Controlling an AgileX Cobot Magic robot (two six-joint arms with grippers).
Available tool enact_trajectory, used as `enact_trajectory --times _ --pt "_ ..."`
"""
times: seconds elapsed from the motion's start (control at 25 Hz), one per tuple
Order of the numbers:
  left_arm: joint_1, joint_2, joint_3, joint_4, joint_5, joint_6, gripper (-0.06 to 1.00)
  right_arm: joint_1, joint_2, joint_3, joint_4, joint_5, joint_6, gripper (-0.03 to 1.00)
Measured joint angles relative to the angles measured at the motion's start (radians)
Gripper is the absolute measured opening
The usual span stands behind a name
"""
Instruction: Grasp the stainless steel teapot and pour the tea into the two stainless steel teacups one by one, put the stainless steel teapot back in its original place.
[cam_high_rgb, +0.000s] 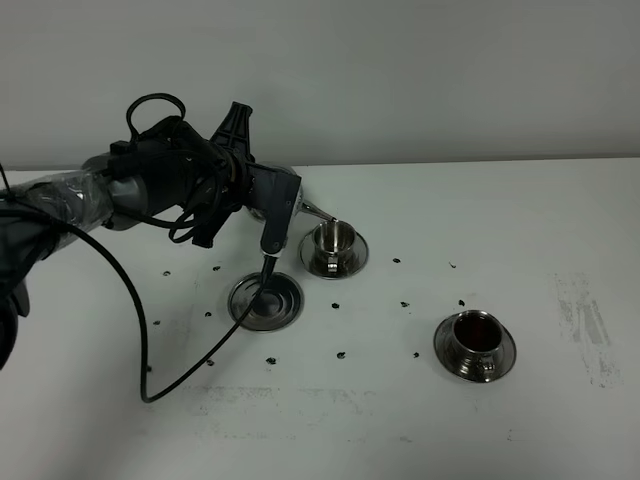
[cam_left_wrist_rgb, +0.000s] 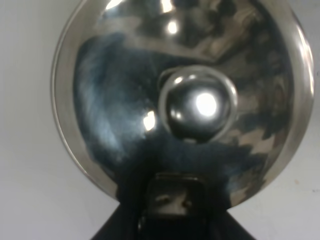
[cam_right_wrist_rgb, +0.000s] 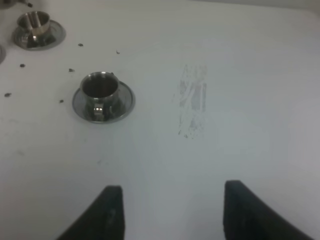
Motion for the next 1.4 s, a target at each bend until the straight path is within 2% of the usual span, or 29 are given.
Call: enact_trajectory --times 0.24,0.52,1.04,1.4 --pt "-0.004 0.003 0.000 0.054 -0.039 0.000 0.22 0.000 0.000 0.000 0.000 0.000 0.000 0.43" --pt "-0.013 0.003 0.000 0.081 -0.074 0.000 0.22 0.000 0.000 0.000 0.000 0.000 0.000 0.43" --pt "-0.013 0.003 0.000 0.110 -0.075 0.000 0.22 0.000 0.000 0.000 0.000 0.000 0.000 0.43" --pt "-0.013 0.003 0.000 0.159 -0.075 0.000 0.22 0.000 0.000 0.000 0.000 0.000 0.000 0.43"
